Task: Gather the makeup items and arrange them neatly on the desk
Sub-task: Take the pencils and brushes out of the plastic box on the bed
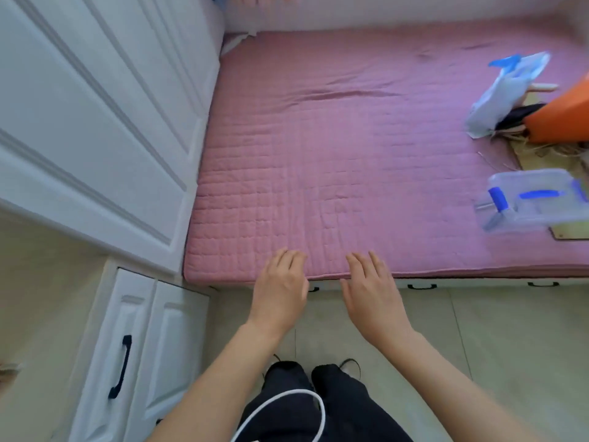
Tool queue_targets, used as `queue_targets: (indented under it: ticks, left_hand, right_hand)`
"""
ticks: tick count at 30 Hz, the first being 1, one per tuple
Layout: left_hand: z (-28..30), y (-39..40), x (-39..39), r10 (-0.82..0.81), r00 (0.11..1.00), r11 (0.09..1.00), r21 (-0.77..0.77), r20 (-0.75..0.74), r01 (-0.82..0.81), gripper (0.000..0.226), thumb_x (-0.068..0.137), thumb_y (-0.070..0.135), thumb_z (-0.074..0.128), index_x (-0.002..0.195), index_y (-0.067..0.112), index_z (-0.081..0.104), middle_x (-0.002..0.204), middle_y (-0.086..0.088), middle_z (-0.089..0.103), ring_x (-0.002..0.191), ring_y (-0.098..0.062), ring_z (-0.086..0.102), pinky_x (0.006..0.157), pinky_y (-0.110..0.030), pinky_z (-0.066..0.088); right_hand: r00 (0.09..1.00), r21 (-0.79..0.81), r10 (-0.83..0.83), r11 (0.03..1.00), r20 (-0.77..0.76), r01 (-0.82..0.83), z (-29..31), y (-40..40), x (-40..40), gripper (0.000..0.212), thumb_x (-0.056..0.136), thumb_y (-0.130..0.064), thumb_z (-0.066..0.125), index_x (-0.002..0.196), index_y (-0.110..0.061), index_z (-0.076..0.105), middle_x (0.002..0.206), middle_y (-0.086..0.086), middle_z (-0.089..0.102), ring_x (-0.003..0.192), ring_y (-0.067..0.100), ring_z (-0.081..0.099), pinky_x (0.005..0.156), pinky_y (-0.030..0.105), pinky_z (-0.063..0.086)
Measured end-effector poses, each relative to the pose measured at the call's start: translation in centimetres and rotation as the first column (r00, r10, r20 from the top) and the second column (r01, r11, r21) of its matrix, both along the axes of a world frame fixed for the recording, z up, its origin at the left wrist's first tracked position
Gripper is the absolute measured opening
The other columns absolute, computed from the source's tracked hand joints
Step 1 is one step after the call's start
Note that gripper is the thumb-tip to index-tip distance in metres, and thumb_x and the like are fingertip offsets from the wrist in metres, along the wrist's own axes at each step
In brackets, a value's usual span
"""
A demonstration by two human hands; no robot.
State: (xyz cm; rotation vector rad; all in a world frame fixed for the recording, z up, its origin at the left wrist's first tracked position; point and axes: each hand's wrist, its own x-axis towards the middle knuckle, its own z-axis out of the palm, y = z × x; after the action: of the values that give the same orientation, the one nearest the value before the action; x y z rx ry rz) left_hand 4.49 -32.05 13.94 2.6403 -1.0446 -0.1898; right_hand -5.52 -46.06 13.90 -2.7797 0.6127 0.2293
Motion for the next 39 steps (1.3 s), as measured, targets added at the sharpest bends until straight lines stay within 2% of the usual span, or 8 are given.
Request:
queue_targets:
  ticks: [6,9,17,21,24,32,36,39]
  left_hand:
    - [-0.3,-11.9,-7.2,-0.202,0.979,0.979,-0.032,-0.002,0.202,0.035,0.082,0.006,0.065,0.118,0.005,0.061,0.116,-0.008,0.065,0.116,-0.028,0.056,0.103,-0.038,0.044]
    - [-0.5,-16.8,-10.5,-0.297,0.955,0.955,-0.033,-0.021,0.296,0.035,0.083,0.005,0.064,0.119,0.004,0.062,0.119,-0.008,0.064,0.118,-0.029,0.055,0.104,-0.039,0.043]
    - [-0.5,-27.7,-15.4,-0.572,0.82,0.819,0.034,-0.037,0.573,0.037,0.092,0.009,0.055,0.129,0.006,0.056,0.132,-0.007,0.057,0.132,-0.028,0.044,0.111,-0.039,0.034]
    - [-0.7,-33.0,-17.1,-0.666,0.744,0.743,0.046,-0.056,0.668,0.039,0.093,0.011,0.053,0.132,0.007,0.053,0.137,-0.007,0.053,0.135,-0.029,0.04,0.112,-0.04,0.033]
    - [-0.9,-37.4,-17.9,-0.722,0.689,0.688,0.036,-0.058,0.724,0.043,0.088,0.009,0.059,0.131,0.006,0.055,0.138,-0.008,0.053,0.134,-0.031,0.042,0.11,-0.042,0.034]
    - [-1.7,-51.7,-17.9,-0.809,0.58,0.574,0.084,-0.101,0.815,0.047,0.098,0.018,0.045,0.144,0.01,0.038,0.153,-0.006,0.033,0.146,-0.027,0.017,0.119,-0.04,0.018]
    - [-1.5,-58.2,-18.6,-0.857,0.509,0.501,0.094,-0.087,0.86,0.049,0.097,0.017,0.049,0.144,0.008,0.038,0.151,-0.009,0.036,0.146,-0.029,0.018,0.119,-0.041,0.019]
    - [-1.3,-62.2,-19.9,-0.867,0.49,0.483,0.09,-0.087,0.871,0.048,0.095,0.015,0.052,0.142,0.007,0.041,0.149,-0.009,0.04,0.145,-0.029,0.022,0.118,-0.042,0.022]
  right_hand:
    - [0.975,0.023,-0.223,0.975,0.01,0.223,-0.6,-9.2,-9.0,0.054,0.099,-0.03,0.041,0.145,-0.005,0.03,0.15,0.011,0.035,0.144,0.029,0.021,0.119,0.04,0.017]
    - [0.94,0.025,-0.34,0.94,0.015,0.339,-0.8,-12.8,-13.4,0.056,0.099,-0.032,0.04,0.147,-0.006,0.027,0.152,0.011,0.032,0.145,0.029,0.017,0.119,0.039,0.015]
    - [0.761,0.045,-0.649,0.76,0.005,0.648,-0.5,-19.9,-22.5,0.058,0.099,-0.033,0.038,0.148,-0.004,0.023,0.154,0.012,0.028,0.147,0.03,0.01,0.119,0.039,0.017]
    - [0.689,0.054,-0.724,0.687,-0.026,0.724,-0.8,-22.7,-25.1,0.061,0.1,-0.034,0.034,0.15,-0.003,0.016,0.156,0.012,0.021,0.147,0.028,0.005,0.12,0.038,0.012]
    - [0.635,0.053,-0.772,0.633,-0.03,0.772,-0.9,-25.5,-26.3,0.06,0.1,-0.034,0.035,0.15,-0.004,0.017,0.156,0.012,0.024,0.147,0.029,0.007,0.12,0.038,0.012]
    - [0.473,0.053,-0.881,0.471,-0.034,0.881,-0.4,-36.3,-28.7,0.059,0.099,-0.033,0.039,0.148,-0.003,0.024,0.152,0.012,0.032,0.146,0.031,0.013,0.119,0.041,0.019]
    - [0.423,0.037,-0.906,0.422,-0.028,0.906,-0.1,-41.3,-30.0,0.058,0.099,-0.033,0.038,0.148,-0.004,0.025,0.152,0.012,0.033,0.146,0.031,0.014,0.119,0.04,0.018]
    - [0.401,0.041,-0.916,0.4,-0.019,0.916,-0.1,-44.8,-31.4,0.058,0.1,-0.032,0.039,0.148,-0.003,0.025,0.151,0.012,0.033,0.146,0.031,0.014,0.119,0.04,0.017]
